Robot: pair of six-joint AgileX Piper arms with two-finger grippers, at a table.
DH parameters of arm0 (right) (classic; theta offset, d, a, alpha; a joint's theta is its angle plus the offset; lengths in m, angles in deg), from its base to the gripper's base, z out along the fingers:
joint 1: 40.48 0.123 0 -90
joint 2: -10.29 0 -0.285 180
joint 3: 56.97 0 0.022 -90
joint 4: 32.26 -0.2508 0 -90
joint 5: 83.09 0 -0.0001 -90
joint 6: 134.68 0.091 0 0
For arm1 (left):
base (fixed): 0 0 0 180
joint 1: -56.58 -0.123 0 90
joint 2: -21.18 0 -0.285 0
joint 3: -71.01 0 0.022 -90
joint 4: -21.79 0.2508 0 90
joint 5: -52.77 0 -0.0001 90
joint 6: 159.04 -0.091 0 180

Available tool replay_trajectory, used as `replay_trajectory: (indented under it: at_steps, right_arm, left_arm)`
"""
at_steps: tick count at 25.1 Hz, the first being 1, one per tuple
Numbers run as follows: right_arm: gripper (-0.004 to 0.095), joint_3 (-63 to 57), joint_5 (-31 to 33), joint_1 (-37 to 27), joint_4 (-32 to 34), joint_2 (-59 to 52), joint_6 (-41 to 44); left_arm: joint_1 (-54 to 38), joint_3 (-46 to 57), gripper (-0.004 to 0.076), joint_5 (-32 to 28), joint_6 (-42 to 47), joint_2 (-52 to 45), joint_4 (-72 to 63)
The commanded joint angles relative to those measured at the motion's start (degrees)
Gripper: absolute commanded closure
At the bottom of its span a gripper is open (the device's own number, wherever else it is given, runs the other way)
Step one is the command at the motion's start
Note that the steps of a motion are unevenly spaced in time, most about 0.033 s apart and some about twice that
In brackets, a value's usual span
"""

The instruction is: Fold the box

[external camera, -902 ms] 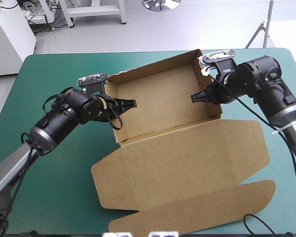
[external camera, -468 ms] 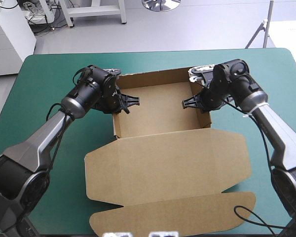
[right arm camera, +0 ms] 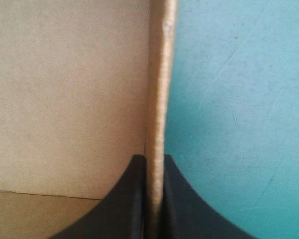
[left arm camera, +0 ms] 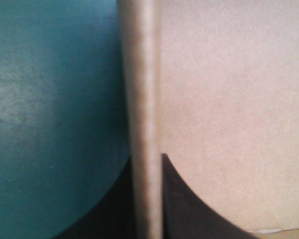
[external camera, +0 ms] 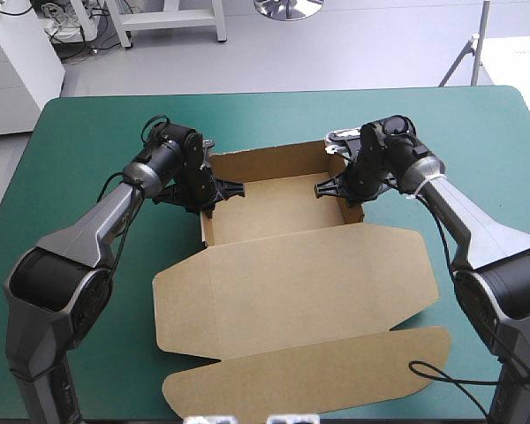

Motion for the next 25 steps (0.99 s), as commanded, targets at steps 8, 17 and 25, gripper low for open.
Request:
replay_trajectory:
  at_steps: [8,17,25]
  right_arm:
    - [0.0924,0.5,1.3,-0.2,1.9,-1.0,0.2]
    - [0.0565,2.9,1.4,-0.2,-0.9,-1.0,-0.5]
    - [0.0204,11.3,3.0,-0.2,-0.7,-1.0,-0.7]
  left_arm:
    - [0.0,-1.3,0.0734,4.7,-2.1,-2.3,-2.4]
    - [0.0,-1.3,0.0575,4.7,-5.9,-2.3,-2.4]
    - [-0.1,-6.7,0.0237,4.7,-5.2,-2.5,-2.2]
